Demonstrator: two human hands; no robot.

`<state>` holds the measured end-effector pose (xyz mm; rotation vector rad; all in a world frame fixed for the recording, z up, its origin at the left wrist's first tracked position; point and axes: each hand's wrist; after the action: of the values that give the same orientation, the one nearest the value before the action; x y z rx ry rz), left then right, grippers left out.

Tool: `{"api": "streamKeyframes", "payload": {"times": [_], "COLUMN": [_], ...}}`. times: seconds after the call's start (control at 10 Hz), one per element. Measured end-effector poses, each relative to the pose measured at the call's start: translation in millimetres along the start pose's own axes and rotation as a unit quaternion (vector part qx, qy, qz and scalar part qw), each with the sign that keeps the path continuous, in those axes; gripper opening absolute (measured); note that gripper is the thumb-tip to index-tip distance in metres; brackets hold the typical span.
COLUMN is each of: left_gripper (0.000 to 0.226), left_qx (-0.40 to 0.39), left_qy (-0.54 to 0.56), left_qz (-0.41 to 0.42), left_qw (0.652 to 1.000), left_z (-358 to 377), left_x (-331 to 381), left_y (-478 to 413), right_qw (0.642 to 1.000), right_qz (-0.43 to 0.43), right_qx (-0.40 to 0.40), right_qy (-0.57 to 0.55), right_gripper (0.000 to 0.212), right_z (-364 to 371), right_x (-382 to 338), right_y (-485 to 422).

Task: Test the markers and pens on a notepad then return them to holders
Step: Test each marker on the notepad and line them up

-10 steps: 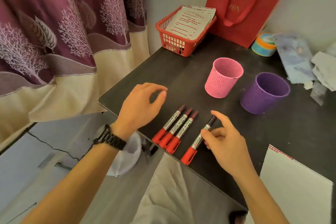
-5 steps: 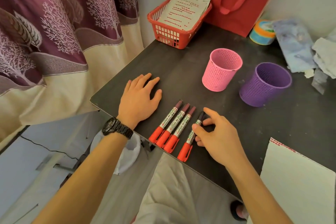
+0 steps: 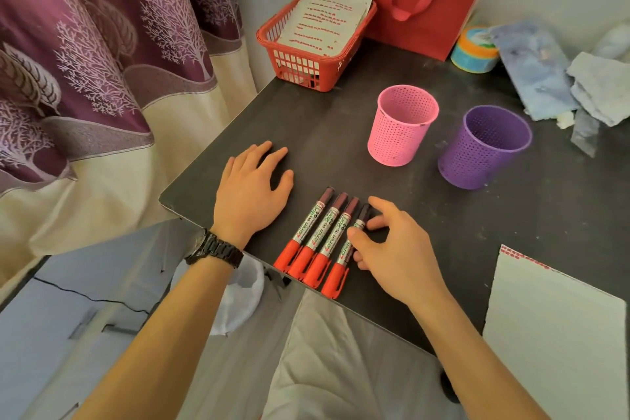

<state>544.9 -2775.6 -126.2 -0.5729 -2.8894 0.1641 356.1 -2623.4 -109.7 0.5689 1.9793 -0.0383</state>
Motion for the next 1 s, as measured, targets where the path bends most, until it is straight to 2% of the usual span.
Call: {"api": "streamKeyframes", "payload": {"times": [0.4, 1.0], "left_gripper": [0.051, 0.053], "left_qx": [-0.003, -0.025], "left_qy": [0.004, 0.001], "left_qz": [-0.001, -0.011], "left_qw": [1.000, 1.000], "left_z": [-1.0, -6.4], "left_x": [-0.4, 2.9], "left_y": [0.2, 2.1], "right_qw": [1.000, 0.998], "right_qz": [0.009, 0.012], "right_qx": [0.010, 0.012], "right_qy": [0.014, -0.054], "right_gripper": [0.066, 0.062], "right_z": [2.1, -2.5], "right_x": [-5.1, 1.5], "right_y": [1.5, 8.7]}}
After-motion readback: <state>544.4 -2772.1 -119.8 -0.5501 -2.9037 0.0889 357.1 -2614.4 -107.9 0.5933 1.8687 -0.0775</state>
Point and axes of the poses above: each hand's wrist, its own y-axis away from the middle knuckle, its own z-axis out of the palm, x = y × z, and after that the axes turned 9 degrees about -y, right-handed
